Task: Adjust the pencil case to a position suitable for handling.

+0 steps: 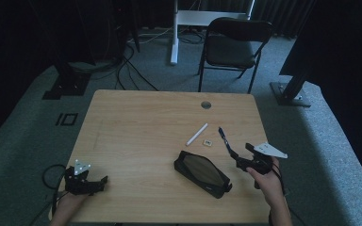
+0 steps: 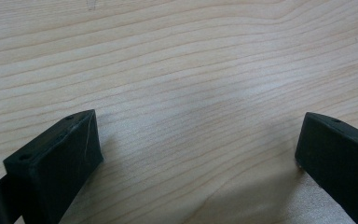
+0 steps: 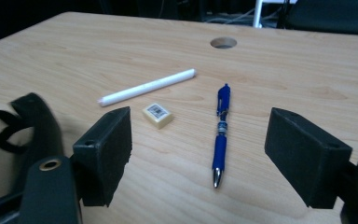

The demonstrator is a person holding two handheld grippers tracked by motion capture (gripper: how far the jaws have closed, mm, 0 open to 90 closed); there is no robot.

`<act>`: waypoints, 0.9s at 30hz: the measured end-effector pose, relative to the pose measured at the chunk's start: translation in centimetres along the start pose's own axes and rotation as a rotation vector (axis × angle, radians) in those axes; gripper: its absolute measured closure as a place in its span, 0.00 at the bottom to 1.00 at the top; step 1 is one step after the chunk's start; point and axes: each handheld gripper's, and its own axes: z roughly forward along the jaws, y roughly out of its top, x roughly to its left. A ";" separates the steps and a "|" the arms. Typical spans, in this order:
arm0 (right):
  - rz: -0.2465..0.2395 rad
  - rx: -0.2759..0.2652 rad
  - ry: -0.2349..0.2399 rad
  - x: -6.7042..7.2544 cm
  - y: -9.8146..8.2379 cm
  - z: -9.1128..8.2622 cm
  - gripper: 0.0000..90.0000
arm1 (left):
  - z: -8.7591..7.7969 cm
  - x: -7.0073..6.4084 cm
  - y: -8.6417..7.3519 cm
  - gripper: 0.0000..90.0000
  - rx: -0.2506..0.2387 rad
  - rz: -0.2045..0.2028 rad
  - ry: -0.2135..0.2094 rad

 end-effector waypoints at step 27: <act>0.007 0.065 -0.038 -1.4 0.7 4.8 0.27 | 0.0 0.0 0.0 0.00 0.000 0.000 0.001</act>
